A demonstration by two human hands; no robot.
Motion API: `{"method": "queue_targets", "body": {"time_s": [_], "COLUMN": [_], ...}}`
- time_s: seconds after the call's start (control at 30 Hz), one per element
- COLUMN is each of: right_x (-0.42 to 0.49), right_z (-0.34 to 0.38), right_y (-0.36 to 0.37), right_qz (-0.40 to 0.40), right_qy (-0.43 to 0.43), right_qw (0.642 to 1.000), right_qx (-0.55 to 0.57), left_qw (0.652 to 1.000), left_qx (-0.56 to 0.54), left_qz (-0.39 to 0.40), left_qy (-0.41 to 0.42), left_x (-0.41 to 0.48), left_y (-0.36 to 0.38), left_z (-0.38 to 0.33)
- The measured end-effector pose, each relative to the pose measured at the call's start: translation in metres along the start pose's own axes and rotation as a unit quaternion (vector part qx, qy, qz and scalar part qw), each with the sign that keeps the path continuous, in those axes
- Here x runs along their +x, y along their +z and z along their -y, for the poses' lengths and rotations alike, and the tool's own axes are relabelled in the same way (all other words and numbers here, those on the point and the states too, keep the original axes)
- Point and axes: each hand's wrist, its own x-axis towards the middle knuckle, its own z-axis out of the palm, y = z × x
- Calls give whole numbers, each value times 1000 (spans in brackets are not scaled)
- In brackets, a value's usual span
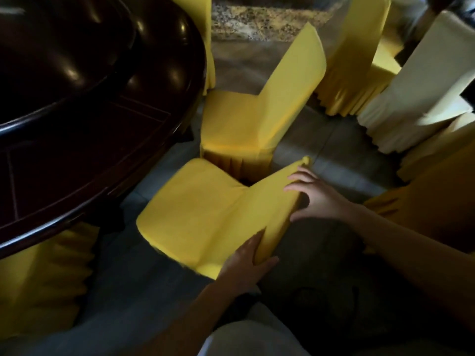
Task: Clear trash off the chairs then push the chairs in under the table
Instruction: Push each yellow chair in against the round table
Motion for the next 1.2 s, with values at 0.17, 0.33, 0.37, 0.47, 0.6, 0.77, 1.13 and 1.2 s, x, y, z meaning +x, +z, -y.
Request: {"method": "queue_targets", "body": {"time_s": [0.17,0.33,0.37,0.47,0.6,0.77,1.13,1.2], "right_x": [6,46,52,63,64,76,164,169], "right_z": [-6,-26,-29,-37,-30,7,102,120], "right_y": [0,-16,-18,-15,-9,1,15,21], "right_qz": [1,82,94,73,28,-17,19,-5], "right_qy": [-39,-156,-171,-201,-235,-252,-243,-241], "right_qw": [997,971,965,964,967,967,968,968], "right_qx": [-68,-160,-174,-156,-92,-30,-63,-64], "left_qw": [991,995,996,996,987,962,941,944], "left_qx": [-94,-31,-23,-1,17,60,68,79], "left_qz": [-62,-55,-54,-56,-139,-240,-274,-252], "left_qy": [-68,-71,-73,-75,-76,-119,-187,-197], "left_x": [-2,-4,-5,-6,-20,-44,-66,-73], "left_y": [9,5,5,5,10,-9,-74,-90], "left_z": [5,6,5,7,11,30,92,110]}}
